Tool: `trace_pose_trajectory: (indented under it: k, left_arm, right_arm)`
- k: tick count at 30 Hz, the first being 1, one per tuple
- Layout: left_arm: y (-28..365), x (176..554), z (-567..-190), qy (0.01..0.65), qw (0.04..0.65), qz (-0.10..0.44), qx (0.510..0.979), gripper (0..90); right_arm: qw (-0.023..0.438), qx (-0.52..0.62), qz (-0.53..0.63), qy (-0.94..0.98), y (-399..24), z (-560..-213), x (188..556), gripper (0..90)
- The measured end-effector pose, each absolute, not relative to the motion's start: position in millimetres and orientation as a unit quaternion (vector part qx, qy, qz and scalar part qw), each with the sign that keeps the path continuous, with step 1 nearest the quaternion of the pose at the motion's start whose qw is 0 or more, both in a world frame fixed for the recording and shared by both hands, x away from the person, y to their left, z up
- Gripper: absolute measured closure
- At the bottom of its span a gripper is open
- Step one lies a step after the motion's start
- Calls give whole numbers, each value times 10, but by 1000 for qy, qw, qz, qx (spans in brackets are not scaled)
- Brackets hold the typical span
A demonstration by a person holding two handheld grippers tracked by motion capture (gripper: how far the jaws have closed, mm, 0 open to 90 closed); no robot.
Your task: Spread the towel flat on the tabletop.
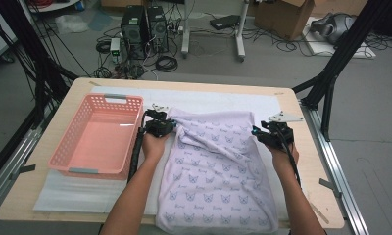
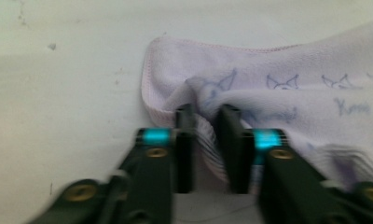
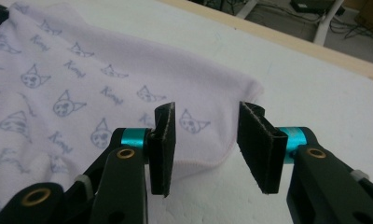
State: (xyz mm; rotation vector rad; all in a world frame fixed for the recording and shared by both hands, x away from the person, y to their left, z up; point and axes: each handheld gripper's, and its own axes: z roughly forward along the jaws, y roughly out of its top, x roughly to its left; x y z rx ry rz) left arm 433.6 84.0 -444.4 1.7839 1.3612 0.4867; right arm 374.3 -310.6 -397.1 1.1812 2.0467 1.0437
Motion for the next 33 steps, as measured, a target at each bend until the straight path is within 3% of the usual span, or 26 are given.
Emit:
trace_pose_trajectory:
  k: [3,7,17,23,27,29,30,31,33]
  left_arm:
    - [842,4301,-4410,533,423,169,713,512]
    - [812,4197,-4310,517,430,170,721,458]
    - [807,3903,-4280,468,443,143,751,467]
    - [735,3832,-4357,451,431,116,773,440]
    - [641,3813,-4461,437,414,115,790,418]
    - [622,3803,-4471,431,415,126,791,515]
    - [627,3805,-4469,428,415,127,792,591]
    - [631,3811,-4468,428,421,126,790,728]
    - [633,3820,-4461,436,419,140,784,781]
  right_arm:
    - [264,448,393,758,-3138,-4025,3713,553]
    - [255,449,403,755,-3150,-4057,3646,544]
    - [229,436,416,764,-3107,-3983,3475,544]
    - [185,445,392,783,-3040,-4145,3488,524]
    - [182,449,337,807,-2984,-4326,3547,569]
    - [173,456,343,803,-2997,-4399,3580,623]
    - [168,460,352,798,-3006,-4404,3587,708]
    - [176,456,354,797,-3004,-4405,3597,801]
    - [199,452,351,795,-2989,-4406,3617,830]
